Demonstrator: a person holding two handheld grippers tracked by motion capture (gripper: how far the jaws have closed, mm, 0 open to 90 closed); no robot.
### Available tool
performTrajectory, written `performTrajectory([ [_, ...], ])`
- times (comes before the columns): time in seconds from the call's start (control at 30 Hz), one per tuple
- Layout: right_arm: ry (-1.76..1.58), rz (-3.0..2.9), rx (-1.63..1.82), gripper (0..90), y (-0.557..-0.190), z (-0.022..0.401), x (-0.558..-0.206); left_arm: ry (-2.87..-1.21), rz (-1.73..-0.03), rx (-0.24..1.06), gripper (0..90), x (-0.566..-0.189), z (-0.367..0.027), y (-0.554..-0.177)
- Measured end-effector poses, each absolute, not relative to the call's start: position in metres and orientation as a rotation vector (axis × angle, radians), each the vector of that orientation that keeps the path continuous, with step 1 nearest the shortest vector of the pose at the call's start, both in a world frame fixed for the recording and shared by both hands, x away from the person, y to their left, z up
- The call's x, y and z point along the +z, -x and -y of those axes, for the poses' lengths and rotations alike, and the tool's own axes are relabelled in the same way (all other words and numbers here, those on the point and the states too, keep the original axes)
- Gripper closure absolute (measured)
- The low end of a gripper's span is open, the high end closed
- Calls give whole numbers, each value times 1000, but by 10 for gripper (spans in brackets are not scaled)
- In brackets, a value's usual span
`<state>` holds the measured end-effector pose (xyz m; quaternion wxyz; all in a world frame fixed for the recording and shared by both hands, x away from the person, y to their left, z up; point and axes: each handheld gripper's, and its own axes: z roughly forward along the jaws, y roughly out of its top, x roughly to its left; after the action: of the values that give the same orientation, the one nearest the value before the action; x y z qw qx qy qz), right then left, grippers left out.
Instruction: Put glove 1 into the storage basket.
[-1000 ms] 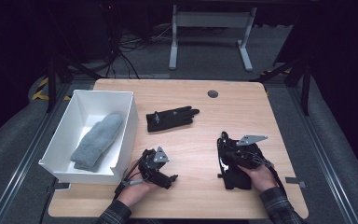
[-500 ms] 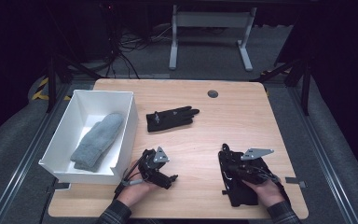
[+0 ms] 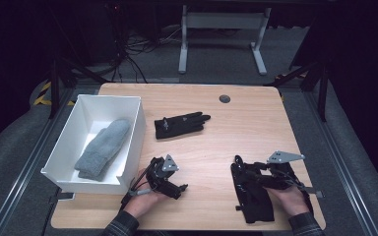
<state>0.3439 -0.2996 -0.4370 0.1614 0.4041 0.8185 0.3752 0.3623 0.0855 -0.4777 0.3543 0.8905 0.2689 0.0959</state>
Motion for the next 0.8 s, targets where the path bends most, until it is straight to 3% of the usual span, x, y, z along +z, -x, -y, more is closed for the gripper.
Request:
performTrajectory([
  [0.17, -1187, -2218, 1024, 337, -363, 326, -441, -2302, -692, 250, 0, -478, -85, -363],
  [0.43, -1326, -2143, 931, 231, -393, 355, -466, -2305, -692, 242, 9, -477, -84, -363],
  [0.67, -1355, -2097, 920, 224, -396, 363, -467, -2300, -726, 258, 210, -466, -83, -366],
  [0.8, -1361, -2094, 916, 214, -396, 363, -467, -2274, -743, 307, 427, -453, -81, -372],
])
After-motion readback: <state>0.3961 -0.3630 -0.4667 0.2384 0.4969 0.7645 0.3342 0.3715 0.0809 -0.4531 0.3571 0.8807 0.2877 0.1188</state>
